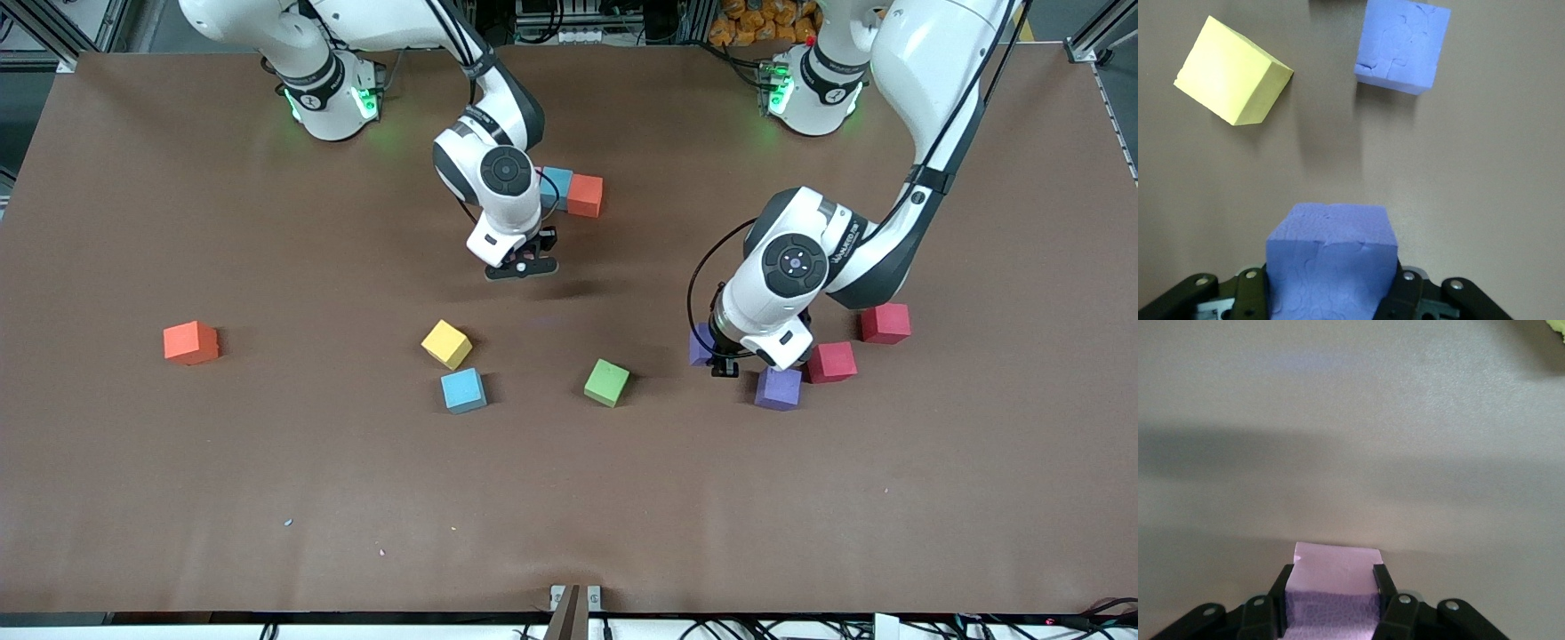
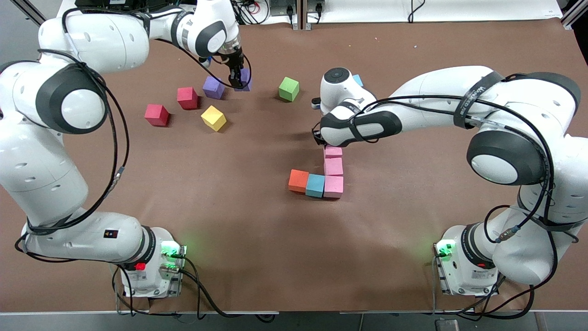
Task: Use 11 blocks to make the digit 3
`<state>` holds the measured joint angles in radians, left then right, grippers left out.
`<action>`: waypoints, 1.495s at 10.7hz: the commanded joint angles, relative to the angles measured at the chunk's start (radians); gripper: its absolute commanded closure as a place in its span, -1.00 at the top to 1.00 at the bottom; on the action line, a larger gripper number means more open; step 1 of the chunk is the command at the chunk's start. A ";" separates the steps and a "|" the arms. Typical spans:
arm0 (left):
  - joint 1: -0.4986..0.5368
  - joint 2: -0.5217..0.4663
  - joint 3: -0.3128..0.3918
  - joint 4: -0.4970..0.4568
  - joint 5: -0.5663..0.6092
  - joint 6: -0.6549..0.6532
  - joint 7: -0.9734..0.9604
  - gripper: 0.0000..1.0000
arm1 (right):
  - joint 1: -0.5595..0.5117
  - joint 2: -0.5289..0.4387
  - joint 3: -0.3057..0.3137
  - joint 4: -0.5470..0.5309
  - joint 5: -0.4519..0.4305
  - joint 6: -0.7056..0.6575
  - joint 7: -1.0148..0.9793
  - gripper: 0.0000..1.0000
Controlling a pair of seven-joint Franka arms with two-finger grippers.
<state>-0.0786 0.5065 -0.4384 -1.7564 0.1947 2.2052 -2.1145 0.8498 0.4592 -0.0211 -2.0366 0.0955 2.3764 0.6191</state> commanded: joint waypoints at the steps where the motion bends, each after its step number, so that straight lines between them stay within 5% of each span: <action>1: -0.009 0.000 0.003 0.005 -0.017 -0.015 0.007 -1.00 | -0.021 0.027 -0.005 -0.042 -0.043 0.035 0.008 -0.44; 3: -0.009 0.004 0.003 0.005 -0.017 -0.015 0.007 -1.00 | -0.018 0.027 -0.003 -0.040 -0.040 0.037 0.010 -0.29; 4: -0.009 0.004 0.003 0.005 -0.017 -0.015 0.007 -1.00 | -0.015 0.027 -0.003 -0.040 -0.040 0.034 0.011 0.15; 5: -0.009 0.004 0.003 0.005 -0.017 -0.015 0.007 -1.00 | -0.014 0.027 -0.003 -0.039 -0.040 0.033 0.027 0.99; 16: -0.095 -0.005 0.003 -0.020 -0.015 -0.044 -0.097 -1.00 | -0.017 0.022 0.004 -0.004 -0.027 0.001 0.047 1.00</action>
<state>-0.1433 0.5179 -0.4401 -1.7615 0.1947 2.1885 -2.1796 0.8447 0.4893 -0.0321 -2.0371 0.0748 2.3919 0.6415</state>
